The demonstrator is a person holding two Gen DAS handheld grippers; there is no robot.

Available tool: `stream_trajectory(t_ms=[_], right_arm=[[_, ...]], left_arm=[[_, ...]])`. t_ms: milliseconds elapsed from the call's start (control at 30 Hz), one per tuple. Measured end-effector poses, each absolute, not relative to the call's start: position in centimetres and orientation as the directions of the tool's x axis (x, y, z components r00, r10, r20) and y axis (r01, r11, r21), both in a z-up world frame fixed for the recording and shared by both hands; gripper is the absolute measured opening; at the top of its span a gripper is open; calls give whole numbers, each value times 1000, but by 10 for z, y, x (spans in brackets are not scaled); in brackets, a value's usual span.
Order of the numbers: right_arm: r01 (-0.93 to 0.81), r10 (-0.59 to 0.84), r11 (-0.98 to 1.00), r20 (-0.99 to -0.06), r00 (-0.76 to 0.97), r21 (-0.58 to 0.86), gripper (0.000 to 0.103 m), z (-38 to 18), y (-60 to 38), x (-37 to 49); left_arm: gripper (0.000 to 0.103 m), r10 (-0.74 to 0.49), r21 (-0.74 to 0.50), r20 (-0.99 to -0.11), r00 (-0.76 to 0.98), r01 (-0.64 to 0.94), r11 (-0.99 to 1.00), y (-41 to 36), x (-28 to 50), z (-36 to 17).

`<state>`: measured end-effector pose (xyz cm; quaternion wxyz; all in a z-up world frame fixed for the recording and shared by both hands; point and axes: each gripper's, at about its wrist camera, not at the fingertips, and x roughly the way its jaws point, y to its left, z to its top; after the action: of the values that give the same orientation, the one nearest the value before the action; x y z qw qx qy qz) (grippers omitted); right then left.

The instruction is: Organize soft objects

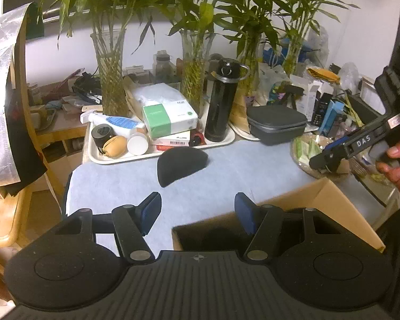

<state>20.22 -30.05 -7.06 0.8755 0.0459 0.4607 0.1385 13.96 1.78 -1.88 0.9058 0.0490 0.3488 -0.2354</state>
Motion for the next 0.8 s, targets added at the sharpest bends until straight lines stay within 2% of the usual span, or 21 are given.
stream_trajectory(t_ms=[367, 433, 633, 800], right_arm=[[-282, 314, 940, -805, 503, 190, 102, -117, -302, 247], [-290, 305, 941, -814, 495, 176, 90, -130, -302, 256], [-384, 344, 908, -821, 455, 167, 75, -167, -294, 274], [-428, 372, 885, -831, 414, 182, 66, -194, -286, 286]], left_arm=[[60, -393, -115, -654, 647, 429, 896, 26, 166, -31], [60, -392, -120, -656, 645, 424, 898, 28, 170, -35], [60, -392, -139, -655, 646, 407, 903, 35, 180, -45], [60, -396, -163, -635, 664, 387, 908, 42, 186, -47]])
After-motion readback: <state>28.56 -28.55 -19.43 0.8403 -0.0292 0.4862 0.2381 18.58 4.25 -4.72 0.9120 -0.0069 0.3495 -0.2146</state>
